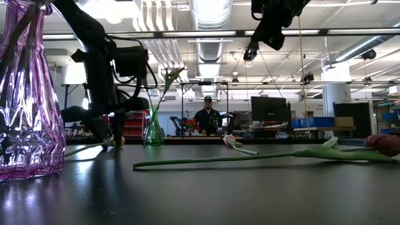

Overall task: Sort flowers into vase by color
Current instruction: Put the left pink tulip into the green vase

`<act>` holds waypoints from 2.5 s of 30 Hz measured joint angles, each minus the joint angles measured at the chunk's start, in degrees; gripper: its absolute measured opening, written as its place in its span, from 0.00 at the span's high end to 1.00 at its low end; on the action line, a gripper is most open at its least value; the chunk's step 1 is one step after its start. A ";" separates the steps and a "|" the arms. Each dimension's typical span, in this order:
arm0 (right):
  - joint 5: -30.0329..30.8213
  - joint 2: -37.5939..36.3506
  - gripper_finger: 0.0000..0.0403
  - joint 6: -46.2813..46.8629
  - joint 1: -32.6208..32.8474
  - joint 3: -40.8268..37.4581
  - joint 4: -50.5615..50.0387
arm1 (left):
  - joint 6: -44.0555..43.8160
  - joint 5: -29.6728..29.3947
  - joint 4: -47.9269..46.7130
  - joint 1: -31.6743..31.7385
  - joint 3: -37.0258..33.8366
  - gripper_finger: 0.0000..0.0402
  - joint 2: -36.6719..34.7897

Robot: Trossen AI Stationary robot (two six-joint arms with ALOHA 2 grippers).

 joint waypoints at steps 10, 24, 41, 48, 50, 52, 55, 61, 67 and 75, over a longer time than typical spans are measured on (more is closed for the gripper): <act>0.02 0.00 0.98 0.43 0.00 0.00 -0.07 | 4.63 -8.21 -0.23 0.01 1.52 0.97 -3.09; 0.07 0.00 0.98 0.41 0.00 0.15 0.15 | 4.93 -15.39 -8.35 0.16 8.07 0.98 -14.21; 0.07 0.00 0.98 0.40 0.00 0.17 1.40 | 4.54 -5.29 3.77 0.93 4.32 0.57 4.07; 0.07 0.00 0.98 0.42 0.00 0.20 1.40 | 5.78 -5.95 3.51 1.05 5.70 0.64 7.10; 0.07 0.00 0.98 0.48 0.00 0.20 1.38 | 6.24 -6.36 3.90 1.05 5.79 0.68 7.07; 0.07 0.00 0.98 0.70 0.00 0.20 1.39 | 6.47 -6.73 5.13 1.05 5.93 0.74 7.15; 0.07 0.00 0.98 0.81 0.00 0.20 1.38 | 7.00 -6.84 4.83 1.11 5.79 0.85 7.03; 0.07 0.00 0.98 0.76 0.00 0.20 1.38 | 8.38 -7.74 4.60 1.09 5.91 0.98 6.07; 0.10 0.00 0.98 0.80 0.00 0.20 1.38 | 10.64 -12.46 1.56 0.76 10.10 0.99 -1.03; 0.10 0.00 0.98 0.75 0.00 0.20 1.38 | 25.41 -31.80 -0.45 0.61 24.05 1.00 -13.07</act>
